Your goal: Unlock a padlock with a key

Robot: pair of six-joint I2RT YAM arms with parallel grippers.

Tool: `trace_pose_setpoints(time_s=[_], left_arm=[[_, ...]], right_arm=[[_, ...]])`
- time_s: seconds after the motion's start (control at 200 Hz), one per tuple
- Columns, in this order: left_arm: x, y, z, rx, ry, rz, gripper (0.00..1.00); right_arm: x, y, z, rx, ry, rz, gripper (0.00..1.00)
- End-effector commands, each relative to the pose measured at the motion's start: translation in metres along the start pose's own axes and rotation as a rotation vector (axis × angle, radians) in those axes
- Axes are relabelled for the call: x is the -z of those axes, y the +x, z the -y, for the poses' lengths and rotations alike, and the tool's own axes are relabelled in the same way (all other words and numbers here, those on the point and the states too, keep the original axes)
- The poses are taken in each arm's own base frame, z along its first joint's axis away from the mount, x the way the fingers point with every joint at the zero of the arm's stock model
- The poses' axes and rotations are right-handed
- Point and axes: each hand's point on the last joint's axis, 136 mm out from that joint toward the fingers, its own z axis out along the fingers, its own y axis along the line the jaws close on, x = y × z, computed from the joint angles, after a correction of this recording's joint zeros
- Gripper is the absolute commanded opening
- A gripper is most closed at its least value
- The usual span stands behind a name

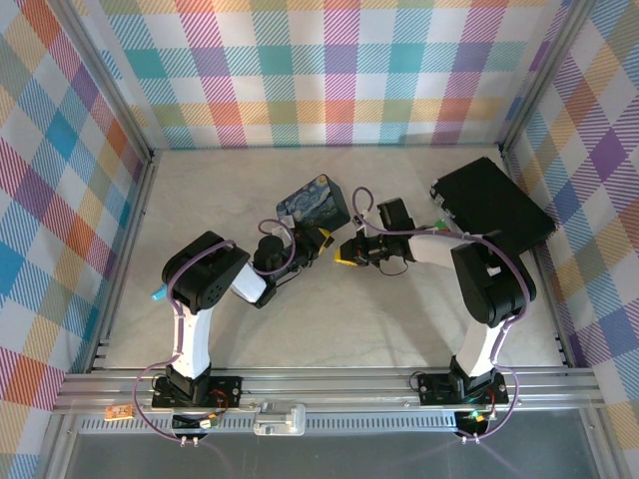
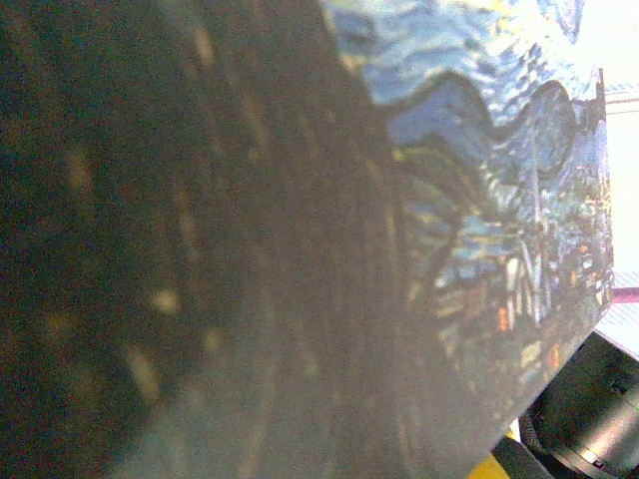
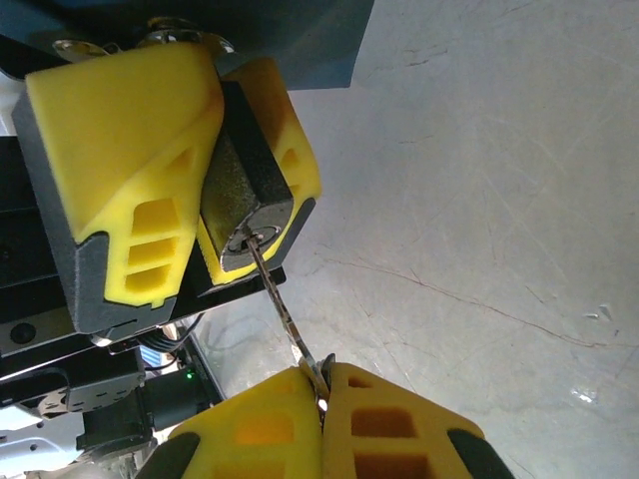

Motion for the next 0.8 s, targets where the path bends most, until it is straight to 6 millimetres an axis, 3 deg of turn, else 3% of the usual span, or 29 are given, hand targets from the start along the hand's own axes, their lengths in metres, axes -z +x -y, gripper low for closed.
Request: trace_pose_setpoints(time_s=[0.0, 0.175, 0.47, 0.7, 0.795], left_arm=[[0.004, 0.025, -0.021, 0.021, -0.057, -0.083, 0.0], [0.003, 0.032, -0.02, 0.016, -0.055, -0.104, 0.0], [0.009, 0.042, -0.033, 0.002, -0.09, -0.12, 0.0], [0.006, 0.04, -0.047, -0.002, -0.119, -0.104, 0.0], [0.003, 0.039, -0.043, 0.002, -0.108, -0.097, 0.0]], right_arm=[[0.011, -0.029, -0.029, 0.101, -0.056, 0.101, 0.0], [0.008, -0.037, -0.025, 0.099, -0.048, 0.118, 0.0], [0.013, -0.051, -0.038, 0.054, -0.046, 0.126, 0.0], [0.015, -0.045, -0.038, 0.01, -0.031, 0.093, 0.0], [0.009, -0.041, -0.033, -0.012, -0.041, 0.084, 0.0]])
